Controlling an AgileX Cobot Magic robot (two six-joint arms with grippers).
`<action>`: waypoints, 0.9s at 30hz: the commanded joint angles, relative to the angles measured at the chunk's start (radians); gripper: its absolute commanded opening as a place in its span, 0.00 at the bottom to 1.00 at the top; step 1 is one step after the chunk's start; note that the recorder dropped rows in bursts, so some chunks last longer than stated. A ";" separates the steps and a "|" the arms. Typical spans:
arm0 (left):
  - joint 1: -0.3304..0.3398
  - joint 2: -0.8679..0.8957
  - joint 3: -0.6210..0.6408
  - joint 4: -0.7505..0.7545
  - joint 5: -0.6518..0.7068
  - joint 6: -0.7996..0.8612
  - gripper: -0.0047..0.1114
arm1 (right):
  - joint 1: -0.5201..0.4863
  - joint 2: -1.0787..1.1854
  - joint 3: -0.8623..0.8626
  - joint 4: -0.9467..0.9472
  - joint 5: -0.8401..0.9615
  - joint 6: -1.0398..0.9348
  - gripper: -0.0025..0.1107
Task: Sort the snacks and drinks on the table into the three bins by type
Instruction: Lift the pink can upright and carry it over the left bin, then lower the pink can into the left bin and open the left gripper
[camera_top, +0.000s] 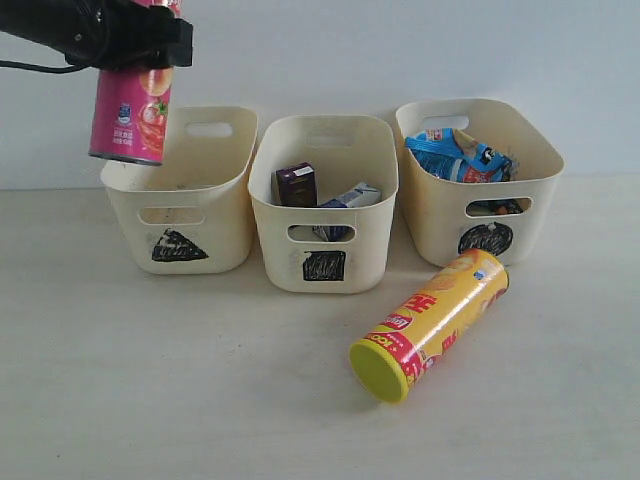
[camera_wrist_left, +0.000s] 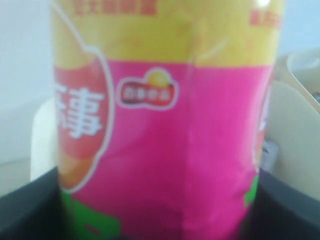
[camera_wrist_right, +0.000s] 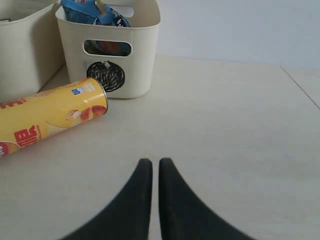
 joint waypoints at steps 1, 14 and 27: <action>0.023 0.113 -0.081 0.007 -0.102 0.008 0.08 | -0.003 -0.005 0.005 0.002 -0.007 -0.002 0.05; 0.053 0.392 -0.274 0.015 -0.154 0.007 0.10 | -0.003 -0.005 0.005 0.002 -0.007 -0.002 0.05; 0.053 0.439 -0.294 0.015 -0.161 0.007 0.77 | -0.003 -0.005 0.005 0.002 -0.007 -0.002 0.05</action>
